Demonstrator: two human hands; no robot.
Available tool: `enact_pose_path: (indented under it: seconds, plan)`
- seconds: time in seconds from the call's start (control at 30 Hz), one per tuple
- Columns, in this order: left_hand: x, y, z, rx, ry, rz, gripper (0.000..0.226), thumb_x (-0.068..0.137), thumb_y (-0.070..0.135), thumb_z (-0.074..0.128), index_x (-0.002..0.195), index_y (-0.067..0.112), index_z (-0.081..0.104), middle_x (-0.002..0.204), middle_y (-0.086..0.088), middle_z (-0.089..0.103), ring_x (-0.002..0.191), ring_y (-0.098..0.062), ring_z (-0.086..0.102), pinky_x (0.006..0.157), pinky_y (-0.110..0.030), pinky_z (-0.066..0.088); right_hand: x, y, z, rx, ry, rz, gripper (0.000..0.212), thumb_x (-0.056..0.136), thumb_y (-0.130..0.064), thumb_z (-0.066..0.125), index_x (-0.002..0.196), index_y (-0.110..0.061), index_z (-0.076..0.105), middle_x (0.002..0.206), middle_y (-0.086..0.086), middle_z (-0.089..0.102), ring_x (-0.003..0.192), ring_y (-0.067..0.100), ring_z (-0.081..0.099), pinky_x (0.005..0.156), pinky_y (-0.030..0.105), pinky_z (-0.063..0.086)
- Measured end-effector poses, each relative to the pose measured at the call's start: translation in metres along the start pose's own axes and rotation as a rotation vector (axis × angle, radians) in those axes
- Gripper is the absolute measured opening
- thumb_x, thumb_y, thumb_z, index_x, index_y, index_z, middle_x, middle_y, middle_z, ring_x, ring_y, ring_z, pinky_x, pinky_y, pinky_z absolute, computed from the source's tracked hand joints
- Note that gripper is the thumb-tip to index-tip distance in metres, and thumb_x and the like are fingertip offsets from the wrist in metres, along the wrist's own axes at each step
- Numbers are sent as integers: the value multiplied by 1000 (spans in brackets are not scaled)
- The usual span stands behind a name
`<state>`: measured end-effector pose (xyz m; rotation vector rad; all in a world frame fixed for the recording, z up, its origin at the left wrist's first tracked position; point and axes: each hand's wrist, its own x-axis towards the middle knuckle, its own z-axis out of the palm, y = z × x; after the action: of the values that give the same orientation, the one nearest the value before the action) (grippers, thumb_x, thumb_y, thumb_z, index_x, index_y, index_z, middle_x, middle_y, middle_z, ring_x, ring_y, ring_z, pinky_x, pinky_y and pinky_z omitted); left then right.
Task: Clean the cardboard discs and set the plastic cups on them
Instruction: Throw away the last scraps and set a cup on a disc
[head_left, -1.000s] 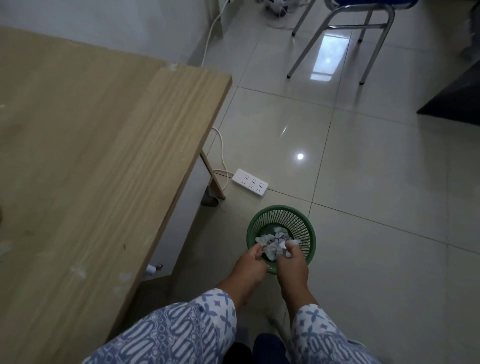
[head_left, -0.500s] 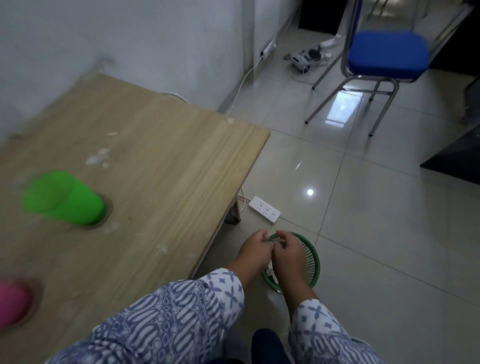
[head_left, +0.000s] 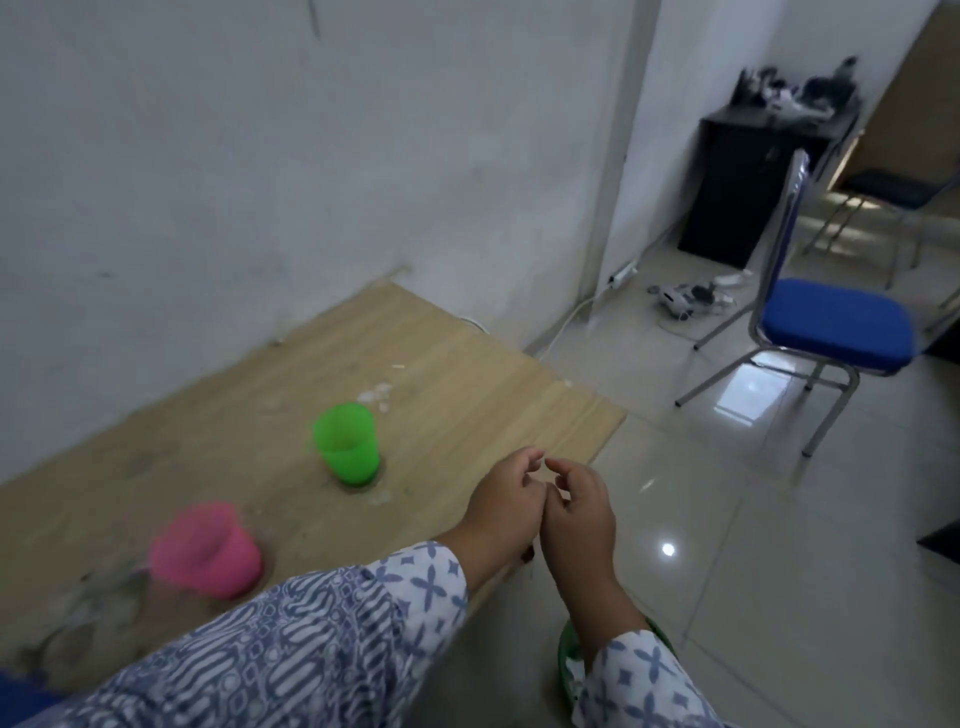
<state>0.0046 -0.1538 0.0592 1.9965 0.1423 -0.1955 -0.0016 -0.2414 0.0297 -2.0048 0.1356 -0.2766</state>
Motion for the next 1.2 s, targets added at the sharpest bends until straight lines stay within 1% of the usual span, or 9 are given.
enact_pose_path:
  seconds: [0.13,0.33,0.47,0.63,0.73,0.87,0.97,1.07,1.2]
  plan:
    - [-17,2,-48,43,135,76,40,94,10,46,133,15,50,131,-3,54,122,-15,51,103,-26,39,-7,-42,17,-6,-73,-140,27,85,-4,54,107,-18,63,103,-7,53,99,13,53,85,34,47]
    - [-42,9,-107,78,319,110,41,90,5,48,130,12,53,132,-5,54,123,-17,50,104,-24,36,-17,-94,49,13,-172,-309,27,83,-1,56,106,-14,65,101,-7,52,100,16,54,85,30,44]
    - [-66,5,-146,119,452,116,39,93,9,46,131,16,53,133,-1,52,124,-11,46,99,-16,31,-26,-124,76,64,-273,-386,27,84,-2,56,106,-16,64,104,-6,53,104,18,53,88,37,47]
    - [-102,-12,-191,156,616,90,37,93,13,46,129,20,53,131,3,52,123,-9,45,100,-17,31,-48,-158,117,115,-391,-494,28,82,-1,58,105,-16,64,102,-6,53,103,17,52,88,40,47]
    - [-129,-26,-214,171,737,60,36,93,15,47,127,25,54,130,8,52,123,-6,44,101,-19,33,-71,-179,141,179,-461,-553,29,79,3,59,101,-14,66,98,-7,52,99,19,54,86,44,47]
    - [-170,-44,-243,174,864,8,35,95,15,48,128,25,52,132,9,50,120,-1,42,98,-17,32,-106,-199,167,228,-566,-657,30,77,4,61,101,-13,65,98,-7,52,98,22,55,84,48,49]
    - [-200,-59,-263,166,942,-42,35,96,17,47,130,25,50,134,10,48,120,-1,41,95,-16,31,-131,-212,181,219,-666,-721,31,80,-1,60,106,-16,64,103,-7,53,103,20,54,86,46,48]
    - [-229,-74,-280,137,992,-84,34,97,18,47,130,26,51,135,10,48,123,-4,42,95,-16,31,-160,-225,191,183,-778,-751,30,84,-8,57,112,-21,60,109,-9,52,108,15,50,91,39,46]
    - [-268,-97,-299,133,1016,-116,31,98,18,46,127,25,53,131,10,51,118,-3,45,93,-13,32,-205,-239,204,189,-868,-801,30,86,-9,57,114,-20,59,109,-11,50,104,9,49,90,30,45]
